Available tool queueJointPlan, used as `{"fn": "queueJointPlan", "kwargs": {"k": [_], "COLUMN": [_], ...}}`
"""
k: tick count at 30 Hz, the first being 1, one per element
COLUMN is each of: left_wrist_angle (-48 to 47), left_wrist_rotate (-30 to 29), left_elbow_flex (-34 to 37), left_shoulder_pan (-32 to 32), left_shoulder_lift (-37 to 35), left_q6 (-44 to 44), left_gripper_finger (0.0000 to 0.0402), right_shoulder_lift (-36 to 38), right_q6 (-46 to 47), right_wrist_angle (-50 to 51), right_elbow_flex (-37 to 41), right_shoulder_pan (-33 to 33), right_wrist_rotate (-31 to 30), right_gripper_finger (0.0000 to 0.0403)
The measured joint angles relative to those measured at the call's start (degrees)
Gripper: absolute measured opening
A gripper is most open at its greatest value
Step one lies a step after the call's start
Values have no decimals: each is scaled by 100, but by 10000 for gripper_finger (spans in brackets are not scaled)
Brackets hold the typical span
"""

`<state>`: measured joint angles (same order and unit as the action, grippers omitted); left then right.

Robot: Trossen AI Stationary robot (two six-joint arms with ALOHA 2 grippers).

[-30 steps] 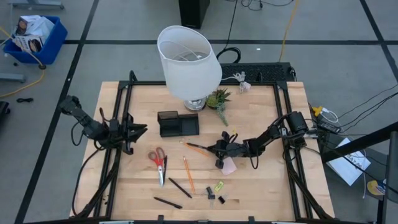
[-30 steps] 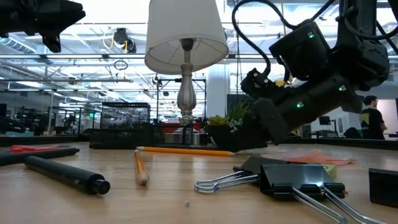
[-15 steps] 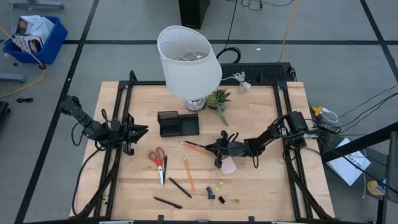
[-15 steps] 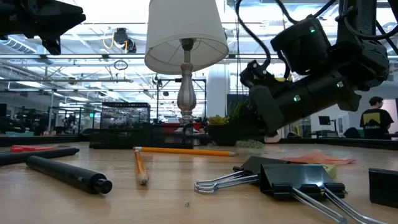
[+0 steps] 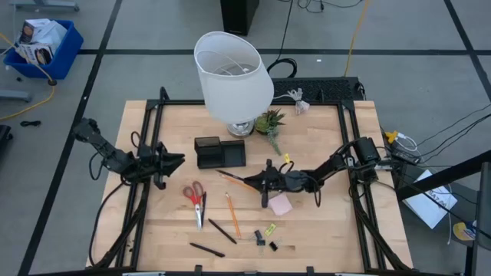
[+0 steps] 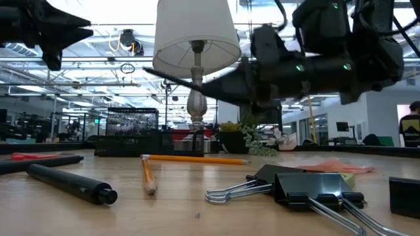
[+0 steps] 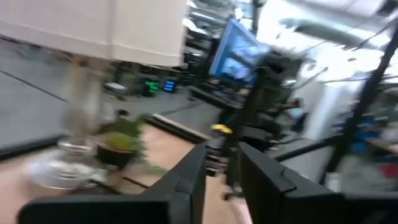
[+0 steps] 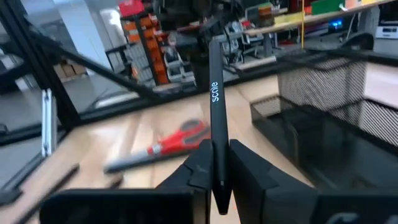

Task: Pick and place office supplies into organizer
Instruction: Put the black pen into the black desk organizer

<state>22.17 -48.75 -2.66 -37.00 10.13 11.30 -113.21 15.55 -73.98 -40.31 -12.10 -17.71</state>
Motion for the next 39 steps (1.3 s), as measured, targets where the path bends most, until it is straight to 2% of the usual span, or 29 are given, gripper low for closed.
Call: {"fn": "queueJointPlan", "kwargs": {"k": [8, 13, 19, 28, 39], "left_wrist_angle": [-9, 35, 659, 1953, 2876], "left_wrist_rotate": [623, 660, 936, 1755, 1861], "left_elbow_flex": [0, 0, 0, 2, -73], "left_shoulder_pan": [413, 684, 1062, 1357, 1614], "left_shoulder_lift": [534, 1187, 2044, 3243, 4430], "left_q6": [1088, 1549, 1974, 2197, 2343], "left_gripper_finger": [212, 240, 232, 199, 177], "right_shoulder_lift": [2, 2, 2, 2, 2], "right_q6": [-143, -182, -130, -130, -127], "right_wrist_angle": [706, 762, 782, 812, 874], "right_elbow_flex": [-798, -903, -903, -903, -903], "right_shoulder_pan": [2, 9, 9, 11, 17], "right_wrist_rotate": [-20, -22, -24, -66, -173], "right_gripper_finger": [34, 33, 36, 36, 35]}}
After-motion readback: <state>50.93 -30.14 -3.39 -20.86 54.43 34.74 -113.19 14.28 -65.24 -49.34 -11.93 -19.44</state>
